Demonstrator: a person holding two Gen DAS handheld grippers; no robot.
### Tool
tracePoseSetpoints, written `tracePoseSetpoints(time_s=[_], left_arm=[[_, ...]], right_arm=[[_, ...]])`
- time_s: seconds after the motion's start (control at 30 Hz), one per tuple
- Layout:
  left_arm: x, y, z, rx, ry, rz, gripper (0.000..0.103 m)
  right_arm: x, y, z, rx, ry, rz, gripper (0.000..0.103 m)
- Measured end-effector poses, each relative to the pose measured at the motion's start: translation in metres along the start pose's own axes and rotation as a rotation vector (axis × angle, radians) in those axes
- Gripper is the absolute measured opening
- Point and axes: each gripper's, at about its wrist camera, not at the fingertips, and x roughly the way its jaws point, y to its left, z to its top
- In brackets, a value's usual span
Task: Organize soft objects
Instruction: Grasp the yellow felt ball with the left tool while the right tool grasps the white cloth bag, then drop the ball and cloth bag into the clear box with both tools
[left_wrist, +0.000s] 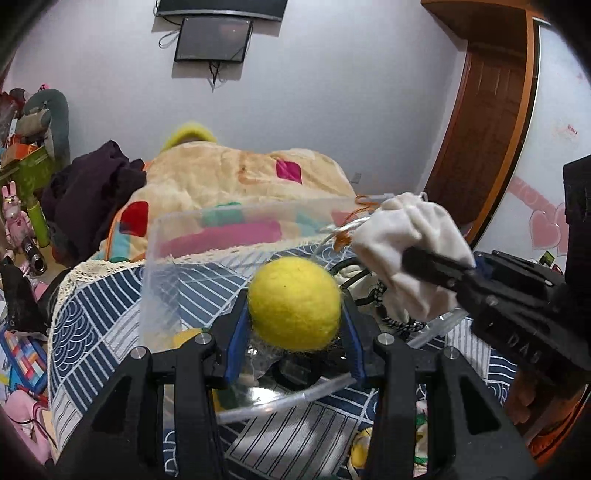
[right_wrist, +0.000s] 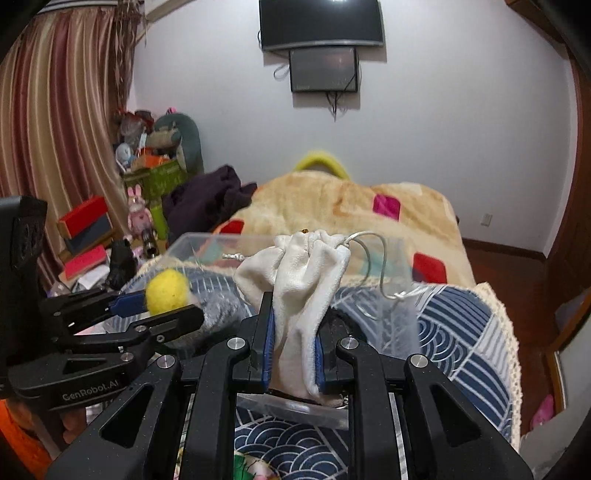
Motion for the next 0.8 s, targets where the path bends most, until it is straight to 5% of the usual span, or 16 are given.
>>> tracePoseSetpoints(time_s=[0.4,0.8], left_arm=[[0.014,-0.002,-0.001,0.035,0.044,0.013,0.048],[-0.028,-0.008,-0.002,0.043,-0.02,0.011,0.064]], right_arm=[[0.012,-0.002,-0.004,-0.011,0.088,0.002,0.02],[-0.028,-0.006,-0.002,-0.043,0.009,-0.025,0.046]])
